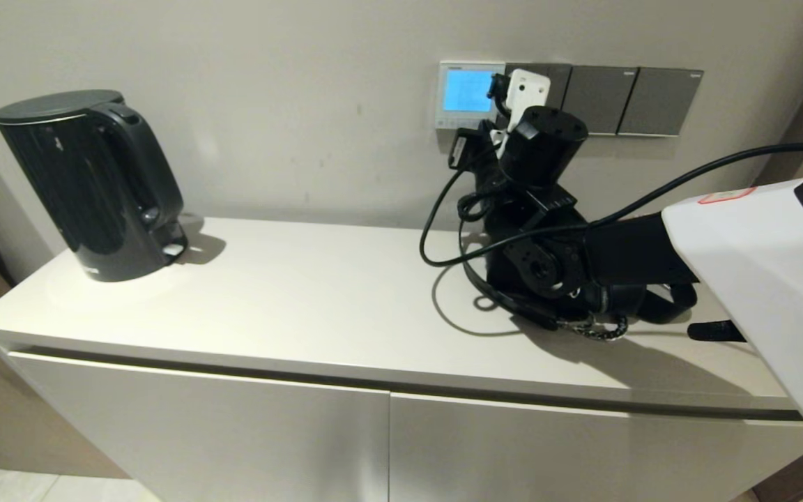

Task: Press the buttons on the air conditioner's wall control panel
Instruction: Turn off the central air conditioner

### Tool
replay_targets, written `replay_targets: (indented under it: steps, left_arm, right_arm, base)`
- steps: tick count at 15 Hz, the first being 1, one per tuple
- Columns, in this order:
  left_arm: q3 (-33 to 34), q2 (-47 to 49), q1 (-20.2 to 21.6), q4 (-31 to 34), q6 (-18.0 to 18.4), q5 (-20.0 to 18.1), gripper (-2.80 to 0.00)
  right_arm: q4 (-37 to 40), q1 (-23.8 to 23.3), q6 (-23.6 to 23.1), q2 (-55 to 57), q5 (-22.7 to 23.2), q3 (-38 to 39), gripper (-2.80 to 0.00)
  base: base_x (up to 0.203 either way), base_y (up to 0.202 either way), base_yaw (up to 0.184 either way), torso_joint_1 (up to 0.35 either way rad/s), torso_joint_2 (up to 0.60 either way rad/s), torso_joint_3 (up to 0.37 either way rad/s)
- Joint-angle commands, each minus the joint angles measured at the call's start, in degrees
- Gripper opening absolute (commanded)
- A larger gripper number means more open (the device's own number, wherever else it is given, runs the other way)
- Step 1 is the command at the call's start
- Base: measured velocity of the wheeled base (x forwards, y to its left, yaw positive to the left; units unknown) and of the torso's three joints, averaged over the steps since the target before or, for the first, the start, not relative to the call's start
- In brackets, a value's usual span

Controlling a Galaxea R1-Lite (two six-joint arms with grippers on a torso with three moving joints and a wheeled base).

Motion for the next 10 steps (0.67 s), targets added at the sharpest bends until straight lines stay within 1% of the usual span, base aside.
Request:
replay_targets:
  steps: [1, 6, 10]
  left_arm:
    - [0.1, 0.0, 0.0, -0.1, 0.0, 0.1, -2.8]
    - [0.1, 0.0, 0.0, -0.1, 0.0, 0.1, -2.8]
    - [0.1, 0.0, 0.0, -0.1, 0.0, 0.1, -2.8]
  right_arm:
    - [-0.4, 0.3, 0.0, -1.9, -0.3, 1.8, -2.8]
    - [-0.8, 1.7, 0.0, -8.6, -0.2, 7.0, -2.8]
    - [-0.1, 1.3, -0.5, -13.9, -0.4, 9.6, -2.8]
  base:
    - [0.0, 0.0, 0.0, 0.0, 0.0, 0.0]
    - [0.0, 0.0, 0.0, 0.0, 0.0, 0.0]
    - [0.0, 0.0, 0.0, 0.0, 0.0, 0.0]
